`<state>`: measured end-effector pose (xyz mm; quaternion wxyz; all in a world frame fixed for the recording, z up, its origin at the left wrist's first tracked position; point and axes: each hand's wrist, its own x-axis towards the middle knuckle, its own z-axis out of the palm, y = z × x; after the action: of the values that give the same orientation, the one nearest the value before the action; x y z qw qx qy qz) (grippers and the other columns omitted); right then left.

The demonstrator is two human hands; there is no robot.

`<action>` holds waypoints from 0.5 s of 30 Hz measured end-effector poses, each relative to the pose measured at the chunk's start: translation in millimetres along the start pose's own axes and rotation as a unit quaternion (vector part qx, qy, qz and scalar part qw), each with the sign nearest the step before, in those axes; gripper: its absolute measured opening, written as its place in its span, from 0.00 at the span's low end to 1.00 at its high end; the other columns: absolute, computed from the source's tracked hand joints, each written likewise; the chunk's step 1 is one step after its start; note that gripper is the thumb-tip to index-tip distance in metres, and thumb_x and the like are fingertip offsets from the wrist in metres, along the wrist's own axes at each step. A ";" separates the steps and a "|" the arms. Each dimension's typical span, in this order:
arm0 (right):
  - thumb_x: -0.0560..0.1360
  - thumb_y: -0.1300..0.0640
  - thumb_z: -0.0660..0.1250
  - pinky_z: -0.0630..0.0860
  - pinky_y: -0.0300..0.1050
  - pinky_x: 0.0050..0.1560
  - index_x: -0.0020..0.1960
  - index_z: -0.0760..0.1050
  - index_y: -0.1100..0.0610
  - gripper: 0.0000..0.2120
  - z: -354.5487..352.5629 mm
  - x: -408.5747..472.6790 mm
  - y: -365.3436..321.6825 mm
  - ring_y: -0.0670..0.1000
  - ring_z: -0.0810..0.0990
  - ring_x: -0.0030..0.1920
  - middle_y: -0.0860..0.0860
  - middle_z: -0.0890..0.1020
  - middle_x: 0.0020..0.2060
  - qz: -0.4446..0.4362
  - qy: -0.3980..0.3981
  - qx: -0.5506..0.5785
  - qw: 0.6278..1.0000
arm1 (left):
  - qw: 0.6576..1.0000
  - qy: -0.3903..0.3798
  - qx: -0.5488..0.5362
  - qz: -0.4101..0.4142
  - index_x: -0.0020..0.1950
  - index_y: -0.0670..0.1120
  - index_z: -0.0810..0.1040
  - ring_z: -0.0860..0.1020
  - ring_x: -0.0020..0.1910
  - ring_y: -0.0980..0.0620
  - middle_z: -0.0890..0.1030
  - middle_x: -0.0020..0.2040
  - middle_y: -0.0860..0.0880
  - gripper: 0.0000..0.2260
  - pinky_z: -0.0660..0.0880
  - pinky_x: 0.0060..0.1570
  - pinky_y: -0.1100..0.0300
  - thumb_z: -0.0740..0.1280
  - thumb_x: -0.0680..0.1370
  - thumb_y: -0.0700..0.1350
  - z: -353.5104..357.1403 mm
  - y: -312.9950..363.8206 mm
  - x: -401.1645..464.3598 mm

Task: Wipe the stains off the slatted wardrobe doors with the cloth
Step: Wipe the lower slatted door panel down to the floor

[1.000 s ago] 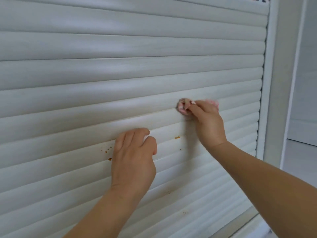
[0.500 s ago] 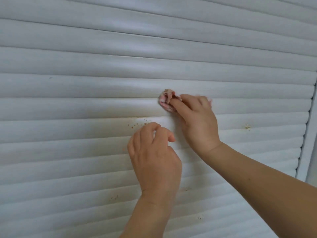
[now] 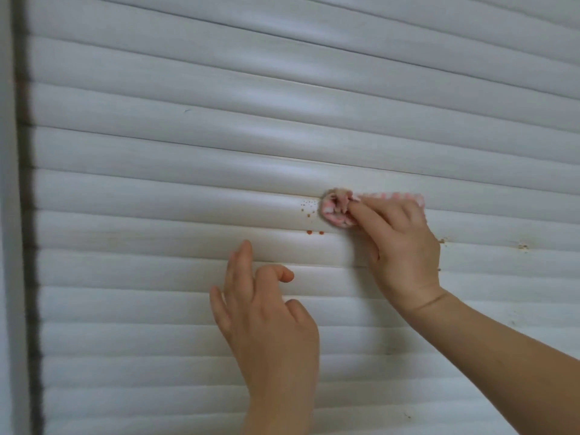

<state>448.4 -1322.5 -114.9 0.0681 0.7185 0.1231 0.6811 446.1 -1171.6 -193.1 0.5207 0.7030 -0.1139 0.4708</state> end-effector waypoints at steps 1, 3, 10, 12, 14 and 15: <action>0.72 0.63 0.59 0.74 0.48 0.43 0.56 0.81 0.54 0.17 3.5 -1.0 -4.7 0.55 0.70 0.47 0.54 0.83 0.47 -0.002 0.008 -0.007 1.000 | 1.000 -0.002 0.008 0.007 0.42 0.52 0.71 0.67 0.68 0.46 0.70 0.69 0.45 0.15 0.51 0.68 0.46 0.56 0.61 0.36 -0.7 -5.3 -0.1; 0.72 0.62 0.59 0.76 0.50 0.40 0.54 0.83 0.55 0.17 10.8 4.4 -19.6 0.56 0.69 0.47 0.55 0.82 0.45 -0.005 0.010 -0.013 1.000 | 1.000 -0.001 0.014 0.015 0.41 0.51 0.72 0.65 0.69 0.47 0.70 0.69 0.44 0.15 0.54 0.67 0.43 0.57 0.60 0.36 -2.0 -14.3 2.8; 0.70 0.58 0.58 0.69 0.44 0.31 0.49 0.83 0.53 0.16 30.7 36.2 -76.6 0.53 0.67 0.44 0.53 0.81 0.41 -0.048 -0.027 -0.012 0.998 | 1.000 -0.008 0.014 0.022 0.40 0.51 0.71 0.71 0.67 0.46 0.72 0.68 0.47 0.15 0.54 0.67 0.41 0.57 0.59 0.35 -10.2 -24.0 11.9; 0.70 0.58 0.58 0.69 0.44 0.31 0.49 0.83 0.53 0.16 26.8 38.1 -71.8 0.53 0.67 0.44 0.53 0.81 0.42 -0.075 -0.041 -0.023 0.996 | 0.999 -0.011 0.019 0.027 0.40 0.51 0.72 0.72 0.66 0.46 0.73 0.68 0.48 0.15 0.55 0.66 0.40 0.58 0.59 0.35 -13.1 -23.8 13.0; 0.70 0.57 0.59 0.71 0.45 0.31 0.50 0.83 0.53 0.16 17.1 33.6 -52.4 0.54 0.68 0.45 0.54 0.81 0.43 -0.087 -0.058 -0.035 0.994 | 0.999 -0.015 0.018 0.030 0.40 0.52 0.71 0.71 0.66 0.46 0.72 0.68 0.48 0.15 0.54 0.67 0.41 0.57 0.60 0.35 -15.9 -25.3 14.0; 0.71 0.56 0.58 0.71 0.46 0.32 0.51 0.83 0.53 0.16 10.1 26.9 -38.8 0.54 0.68 0.46 0.55 0.81 0.43 -0.076 -0.068 -0.045 0.994 | 0.999 -0.020 0.015 0.029 0.40 0.53 0.70 0.71 0.67 0.47 0.72 0.68 0.48 0.15 0.53 0.67 0.42 0.57 0.60 0.35 -17.5 -25.7 13.2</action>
<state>456.3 -1277.3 -100.0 0.1604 0.7478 0.1420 0.6284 460.4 -1141.5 -198.5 0.4936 0.7169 -0.1372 0.4728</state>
